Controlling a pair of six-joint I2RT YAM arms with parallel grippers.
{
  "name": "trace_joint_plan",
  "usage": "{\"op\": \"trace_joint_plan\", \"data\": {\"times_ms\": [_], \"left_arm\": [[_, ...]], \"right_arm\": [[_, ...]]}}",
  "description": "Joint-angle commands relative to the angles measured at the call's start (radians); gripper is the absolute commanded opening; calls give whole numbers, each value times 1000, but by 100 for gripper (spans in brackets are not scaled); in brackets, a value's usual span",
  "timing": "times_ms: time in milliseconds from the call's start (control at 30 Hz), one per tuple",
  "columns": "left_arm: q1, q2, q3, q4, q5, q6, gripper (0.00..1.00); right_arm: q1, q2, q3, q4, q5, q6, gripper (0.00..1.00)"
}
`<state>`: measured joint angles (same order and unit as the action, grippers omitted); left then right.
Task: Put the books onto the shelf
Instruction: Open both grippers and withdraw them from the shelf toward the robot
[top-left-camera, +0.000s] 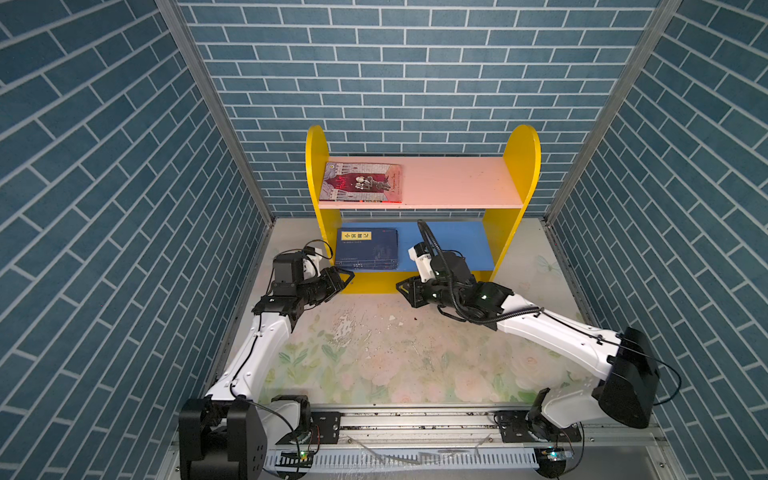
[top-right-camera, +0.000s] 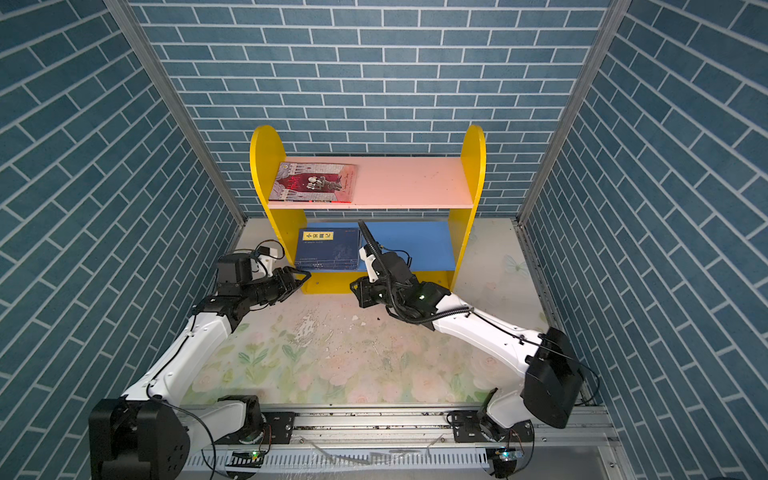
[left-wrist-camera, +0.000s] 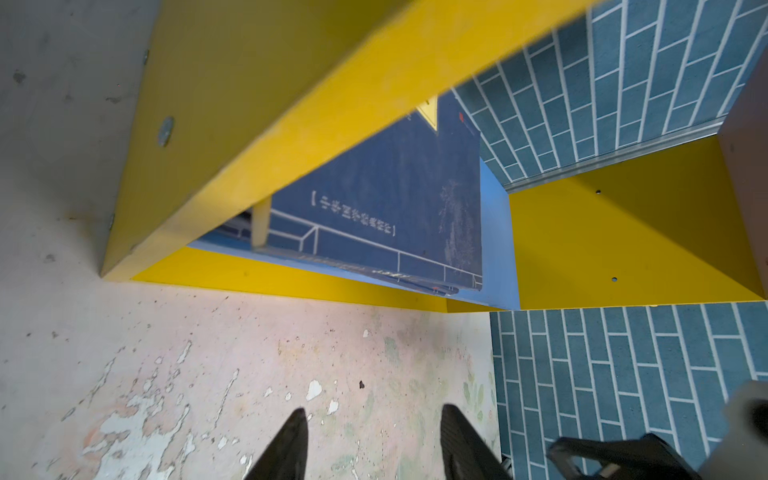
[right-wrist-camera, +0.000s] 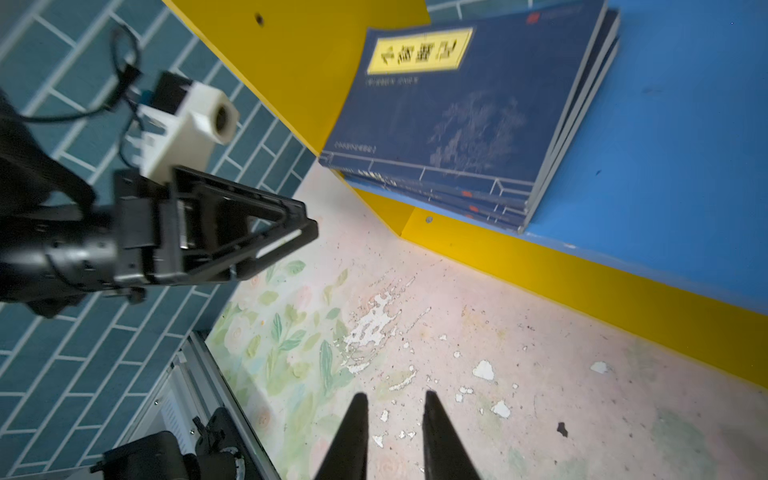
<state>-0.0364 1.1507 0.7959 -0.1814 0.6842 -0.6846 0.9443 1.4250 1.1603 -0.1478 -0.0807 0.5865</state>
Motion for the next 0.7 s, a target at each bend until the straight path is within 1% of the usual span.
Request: {"op": "trace_joint_plan", "data": {"times_ms": [0,100,167,267,667], "left_arm": [[-11,22,-5,168,-9,-46,53],[-13,58,0,236,-25,-75,51],[-13,81,20,234,-41,-81,49],[-13,107,27,263,-25,-106,49],[-14,133,28,313,-35,-118,50]], "right_arm": [[5,-86,-24,1,87,34,24],[4,-135,-51,-29,111,44,24],[5,-158,-54,-53,123,43,25],[5,-177,-52,-84,132,42,25],[5,-181,-34,-120,152,21,25]]}}
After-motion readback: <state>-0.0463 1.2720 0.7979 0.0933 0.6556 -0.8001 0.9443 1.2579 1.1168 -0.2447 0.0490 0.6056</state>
